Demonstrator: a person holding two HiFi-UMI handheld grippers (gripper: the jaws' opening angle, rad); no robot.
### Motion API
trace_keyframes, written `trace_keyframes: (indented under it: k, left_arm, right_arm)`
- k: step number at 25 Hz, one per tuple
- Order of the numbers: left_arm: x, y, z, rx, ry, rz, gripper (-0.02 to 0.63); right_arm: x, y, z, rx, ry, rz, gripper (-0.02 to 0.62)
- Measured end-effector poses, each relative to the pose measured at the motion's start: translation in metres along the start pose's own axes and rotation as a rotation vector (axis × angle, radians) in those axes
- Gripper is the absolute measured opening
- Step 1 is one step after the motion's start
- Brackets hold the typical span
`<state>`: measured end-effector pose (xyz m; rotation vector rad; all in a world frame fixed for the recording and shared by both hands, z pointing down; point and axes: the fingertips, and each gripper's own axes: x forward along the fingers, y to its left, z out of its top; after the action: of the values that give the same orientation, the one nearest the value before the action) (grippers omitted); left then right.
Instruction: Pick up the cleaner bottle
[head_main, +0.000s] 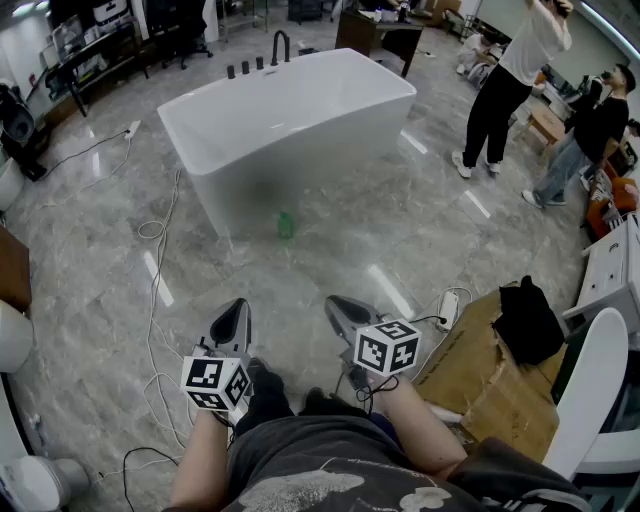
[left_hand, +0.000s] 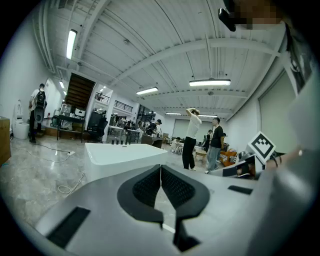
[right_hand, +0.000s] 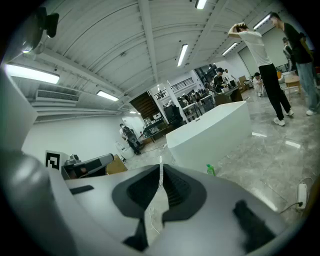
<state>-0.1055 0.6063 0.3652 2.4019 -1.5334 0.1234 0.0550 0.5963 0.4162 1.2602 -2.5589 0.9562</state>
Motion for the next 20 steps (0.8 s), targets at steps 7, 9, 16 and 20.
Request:
trace_keyframes:
  k: [7,9,16,20]
  left_arm:
    - [0.0022,-0.0045,-0.0003,-0.003,-0.002,-0.001,0.015]
    - [0.0032,-0.003,0.0007,-0.004,-0.001,-0.002,0.015]
    - [0.0062,-0.0014,0.0037,-0.004,0.0,0.0,0.015]
    - [0.0098,0.0015,0.0064,-0.004,0.0,0.009,0.015]
  right_arm:
    - [-0.0049,-0.007,0.003,-0.003,-0.003,-0.004,0.038]
    - [-0.0038,-0.0073,0.0039,-0.002,-0.003,-0.006,0.038]
    - [-0.0023,-0.0085,0.0045,-0.021,0.002,-0.018,0.037]
    - [-0.0015,-0.0092,0.0097,-0.02,-0.025,-0.009,0.038]
